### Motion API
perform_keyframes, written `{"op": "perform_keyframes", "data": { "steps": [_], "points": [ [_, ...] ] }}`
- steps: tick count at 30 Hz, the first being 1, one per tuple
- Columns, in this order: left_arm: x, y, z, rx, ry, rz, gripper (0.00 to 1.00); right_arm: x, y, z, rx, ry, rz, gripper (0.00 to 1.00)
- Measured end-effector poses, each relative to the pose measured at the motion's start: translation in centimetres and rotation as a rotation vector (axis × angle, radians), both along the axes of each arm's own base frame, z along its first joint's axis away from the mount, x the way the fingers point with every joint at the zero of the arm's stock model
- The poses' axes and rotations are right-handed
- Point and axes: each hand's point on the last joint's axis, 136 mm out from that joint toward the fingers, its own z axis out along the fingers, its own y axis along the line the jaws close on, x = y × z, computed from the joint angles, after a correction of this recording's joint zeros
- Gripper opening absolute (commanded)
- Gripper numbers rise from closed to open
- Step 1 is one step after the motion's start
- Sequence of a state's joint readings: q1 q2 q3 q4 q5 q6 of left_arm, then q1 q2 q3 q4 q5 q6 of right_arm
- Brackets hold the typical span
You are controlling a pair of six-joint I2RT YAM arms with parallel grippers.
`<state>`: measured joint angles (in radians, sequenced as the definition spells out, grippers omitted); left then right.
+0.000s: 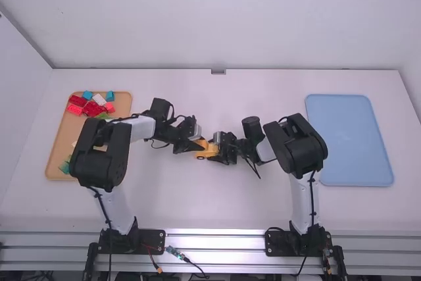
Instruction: Assemble lego blocks to make yellow taxi
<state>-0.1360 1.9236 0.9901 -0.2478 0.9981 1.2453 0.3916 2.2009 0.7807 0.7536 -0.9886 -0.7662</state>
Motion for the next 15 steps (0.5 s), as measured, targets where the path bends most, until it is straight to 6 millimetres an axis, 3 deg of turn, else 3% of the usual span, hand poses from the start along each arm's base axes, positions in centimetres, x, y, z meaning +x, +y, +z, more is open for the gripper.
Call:
{"op": "perform_keyframes", "data": {
  "steps": [9,15],
  "points": [
    [1.0,-2.6,-0.7,0.063,-0.064,0.013,0.02,0.0,0.0,0.0,0.000,-0.001,-0.001,0.57],
    [0.0,-2.5,-0.7,0.068,-0.050,0.029,0.02,0.0,0.0,0.0,0.000,-0.001,-0.001,0.57]
  ]
}}
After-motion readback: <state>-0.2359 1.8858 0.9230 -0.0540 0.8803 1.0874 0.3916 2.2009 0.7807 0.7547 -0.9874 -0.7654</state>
